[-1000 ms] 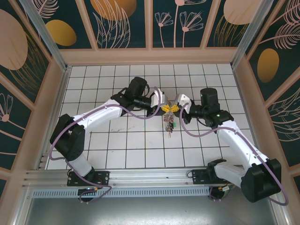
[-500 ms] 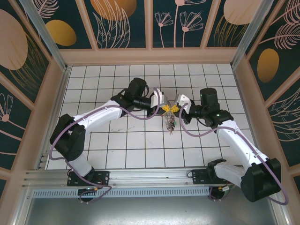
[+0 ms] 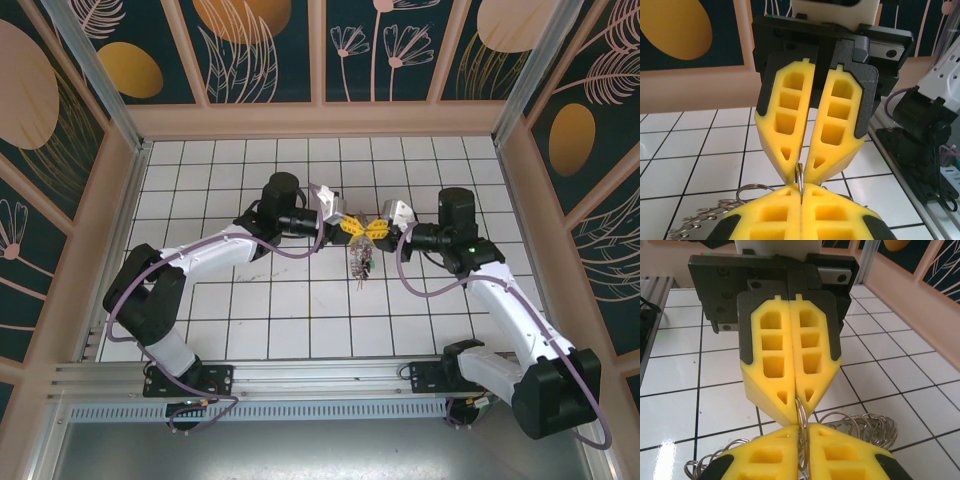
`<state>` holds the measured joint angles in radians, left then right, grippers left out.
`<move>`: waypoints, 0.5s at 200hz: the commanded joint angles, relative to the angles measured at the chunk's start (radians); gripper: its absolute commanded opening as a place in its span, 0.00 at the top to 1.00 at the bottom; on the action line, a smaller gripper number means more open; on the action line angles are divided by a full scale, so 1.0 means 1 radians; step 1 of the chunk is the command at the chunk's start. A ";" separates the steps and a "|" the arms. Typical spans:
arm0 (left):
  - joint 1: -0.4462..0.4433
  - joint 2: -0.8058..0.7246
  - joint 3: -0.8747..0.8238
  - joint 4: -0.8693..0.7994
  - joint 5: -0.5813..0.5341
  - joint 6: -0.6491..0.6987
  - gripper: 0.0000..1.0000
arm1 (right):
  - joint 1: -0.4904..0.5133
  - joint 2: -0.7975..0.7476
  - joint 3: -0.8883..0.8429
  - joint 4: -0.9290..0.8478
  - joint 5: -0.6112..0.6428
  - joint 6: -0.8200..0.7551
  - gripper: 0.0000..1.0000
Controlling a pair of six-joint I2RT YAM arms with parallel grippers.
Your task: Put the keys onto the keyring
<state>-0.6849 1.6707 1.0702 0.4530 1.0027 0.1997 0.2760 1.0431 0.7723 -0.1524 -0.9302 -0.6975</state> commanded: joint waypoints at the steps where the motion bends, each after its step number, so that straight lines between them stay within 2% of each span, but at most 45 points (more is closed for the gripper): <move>1: -0.014 -0.022 -0.007 0.180 0.118 -0.072 1.00 | -0.005 -0.001 -0.018 0.066 -0.039 0.009 0.89; 29: -0.013 -0.027 -0.002 0.145 0.104 -0.057 1.00 | -0.006 0.003 -0.016 0.069 -0.027 0.021 1.00; 49: -0.013 -0.029 0.039 -0.042 0.052 0.059 0.99 | -0.008 -0.001 -0.007 0.061 -0.003 0.025 1.00; 66: -0.016 -0.024 0.092 -0.242 -0.021 0.185 0.87 | -0.004 0.002 0.013 0.025 0.031 0.014 1.00; 83: -0.017 -0.016 0.138 -0.397 -0.091 0.273 0.83 | 0.001 0.007 0.033 -0.017 0.072 -0.002 1.00; 100: -0.020 -0.011 0.167 -0.475 -0.144 0.318 0.81 | 0.015 0.013 0.053 -0.054 0.103 -0.020 1.00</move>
<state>-0.6926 1.6707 1.1793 0.1959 0.9310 0.3721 0.2749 1.0481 0.7734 -0.1646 -0.8783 -0.6792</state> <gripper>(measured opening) 0.183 0.046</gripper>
